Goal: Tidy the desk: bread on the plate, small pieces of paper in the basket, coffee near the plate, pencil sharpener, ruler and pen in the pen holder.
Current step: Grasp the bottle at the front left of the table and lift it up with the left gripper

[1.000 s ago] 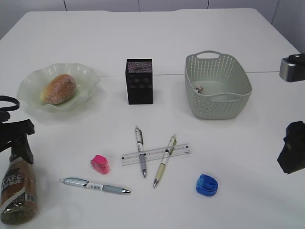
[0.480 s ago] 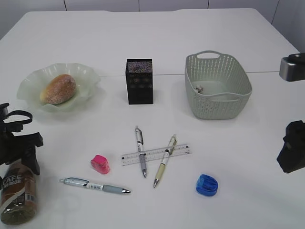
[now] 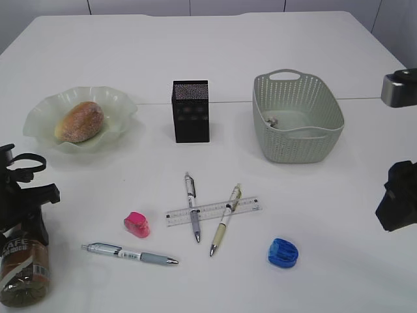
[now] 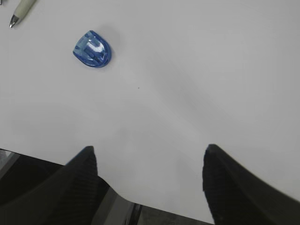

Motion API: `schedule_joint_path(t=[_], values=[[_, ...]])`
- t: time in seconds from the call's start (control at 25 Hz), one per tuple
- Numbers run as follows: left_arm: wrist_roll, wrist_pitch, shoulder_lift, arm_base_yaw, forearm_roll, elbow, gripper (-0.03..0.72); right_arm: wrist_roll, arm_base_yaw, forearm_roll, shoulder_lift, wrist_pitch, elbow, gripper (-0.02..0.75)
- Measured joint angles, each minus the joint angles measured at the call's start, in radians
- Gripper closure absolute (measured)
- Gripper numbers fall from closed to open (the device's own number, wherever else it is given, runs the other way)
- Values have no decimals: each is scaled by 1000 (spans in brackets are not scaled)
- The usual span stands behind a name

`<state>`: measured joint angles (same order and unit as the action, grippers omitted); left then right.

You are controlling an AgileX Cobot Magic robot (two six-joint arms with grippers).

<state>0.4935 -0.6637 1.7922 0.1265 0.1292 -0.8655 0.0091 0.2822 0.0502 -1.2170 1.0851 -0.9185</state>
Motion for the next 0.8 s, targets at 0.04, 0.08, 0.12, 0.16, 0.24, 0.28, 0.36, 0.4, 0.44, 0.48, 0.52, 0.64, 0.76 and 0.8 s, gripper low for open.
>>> schedule_joint_path(t=[0.04,0.08,0.12,0.16,0.24,0.28,0.36,0.4,0.44,0.48,0.52,0.64,0.76,0.8], values=[[2,0,0,0,0,0,309,0,0,0,0,0,0,224],[2,0,0,0,-2,0,310,0,0,0,0,0,0,224],[2,0,0,0,-9,0,311,0,0,0,0,0,0,224],[2,0,0,0,-13,0,311,0,0,0,0,0,0,224],[2,-2,0,0,-19,0,312,-2,0,0,0,0,0,224],[2,-2,0,0,-19,0,312,-9,0,0,0,0,0,224],[2,-4,0,0,-4,0,312,-9,0,0,0,0,0,224],[2,-6,0,0,3,0,312,-14,0,0,0,0,0,224],[2,-8,0,0,4,0,312,-14,0,0,0,0,0,224],[0,-8,-2,0,1,0,312,-14,0,0,0,0,0,224],[-12,-8,-4,3,-18,0,312,-17,0,0,0,2,0,224],[-108,-8,-40,19,-122,0,313,-18,0,0,0,2,0,225],[-251,-8,-113,24,-186,2,314,-18,0,0,0,2,0,225],[-279,-2,-145,24,-193,4,314,-18,0,0,0,2,0,225]])
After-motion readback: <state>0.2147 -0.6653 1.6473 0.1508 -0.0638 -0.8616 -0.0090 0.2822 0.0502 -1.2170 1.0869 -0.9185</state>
